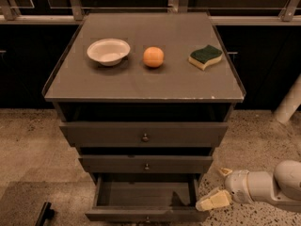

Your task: Close bottom drawer

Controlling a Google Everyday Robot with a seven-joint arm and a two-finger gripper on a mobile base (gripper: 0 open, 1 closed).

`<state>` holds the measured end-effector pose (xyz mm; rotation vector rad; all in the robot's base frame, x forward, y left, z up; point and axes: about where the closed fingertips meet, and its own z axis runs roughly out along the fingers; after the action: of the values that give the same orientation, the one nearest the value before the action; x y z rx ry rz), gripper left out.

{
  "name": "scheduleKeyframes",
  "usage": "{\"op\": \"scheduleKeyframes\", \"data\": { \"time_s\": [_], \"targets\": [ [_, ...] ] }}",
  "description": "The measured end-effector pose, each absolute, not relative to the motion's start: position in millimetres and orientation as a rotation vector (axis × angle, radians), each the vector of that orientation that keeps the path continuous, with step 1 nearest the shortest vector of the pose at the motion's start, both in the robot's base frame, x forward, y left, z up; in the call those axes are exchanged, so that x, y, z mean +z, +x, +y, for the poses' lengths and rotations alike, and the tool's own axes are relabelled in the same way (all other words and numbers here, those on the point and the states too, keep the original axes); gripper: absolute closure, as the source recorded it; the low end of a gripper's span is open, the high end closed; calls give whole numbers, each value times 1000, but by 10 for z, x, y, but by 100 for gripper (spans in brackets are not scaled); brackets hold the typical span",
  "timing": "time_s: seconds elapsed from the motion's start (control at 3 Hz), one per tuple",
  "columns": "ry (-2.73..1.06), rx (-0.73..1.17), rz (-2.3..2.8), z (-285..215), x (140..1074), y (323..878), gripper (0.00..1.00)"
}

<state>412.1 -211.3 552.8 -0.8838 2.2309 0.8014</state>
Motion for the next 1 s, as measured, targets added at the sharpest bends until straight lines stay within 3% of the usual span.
{"op": "scheduleKeyframes", "data": {
  "time_s": [0.33,1.0],
  "targets": [
    [-876,828,2234,-2076,5425,4121,17],
    [-876,828,2234,-2076,5425,4121,64]
  ]
}}
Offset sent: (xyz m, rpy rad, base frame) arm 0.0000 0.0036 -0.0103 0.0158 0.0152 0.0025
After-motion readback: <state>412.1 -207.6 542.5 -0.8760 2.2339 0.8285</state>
